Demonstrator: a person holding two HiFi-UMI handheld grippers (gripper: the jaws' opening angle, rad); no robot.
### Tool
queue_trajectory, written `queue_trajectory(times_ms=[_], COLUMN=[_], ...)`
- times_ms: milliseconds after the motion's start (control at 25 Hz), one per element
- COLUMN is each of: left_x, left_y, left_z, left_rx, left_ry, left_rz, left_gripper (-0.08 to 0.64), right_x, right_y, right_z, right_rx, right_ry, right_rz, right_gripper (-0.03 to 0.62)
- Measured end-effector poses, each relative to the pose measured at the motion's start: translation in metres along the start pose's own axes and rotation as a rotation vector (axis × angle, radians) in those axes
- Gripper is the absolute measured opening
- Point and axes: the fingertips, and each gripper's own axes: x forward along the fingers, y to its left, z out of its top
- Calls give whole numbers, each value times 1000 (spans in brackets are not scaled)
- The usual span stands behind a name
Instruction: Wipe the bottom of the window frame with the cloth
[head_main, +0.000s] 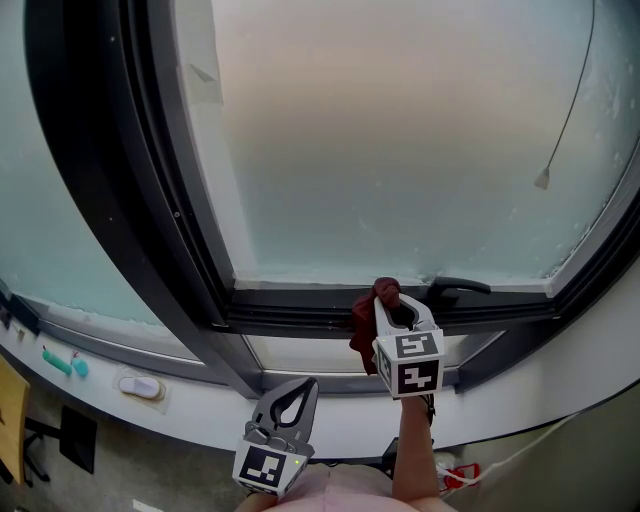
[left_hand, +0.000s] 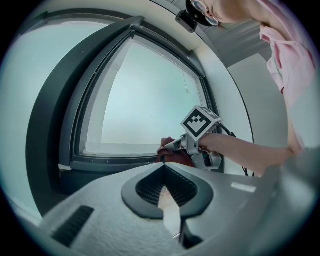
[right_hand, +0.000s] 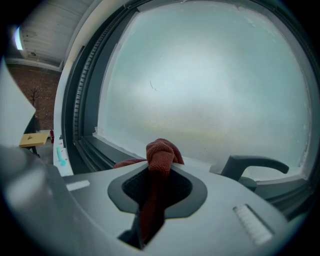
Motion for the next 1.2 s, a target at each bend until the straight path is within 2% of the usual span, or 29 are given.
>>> queue_trajectory(times_ms=[640,760,880,1040,1200], left_x=[3,5,4,9,9], left_y=[-13,-16,-18,-21,-23], left_z=[-2,2,-8,4,4], left_rx=[-2,-6,-5,-1,0], left_ry=[15,-5,50,-19,-12], left_rz=[1,1,-5,-3,-5], left_gripper=[-1,-1,-2,-2,-1], right_x=[-8,-10,-12,-13,-13], right_y=[-16,-21,-26,-26,-26], right_z=[-6,-8,-10,-10,-11], right_rx=[12,14,17,19,17], right_ry=[6,9,10,4,3], right_rz=[-8,-20,-27,-14,-10], right_gripper=[64,64,64,64,64])
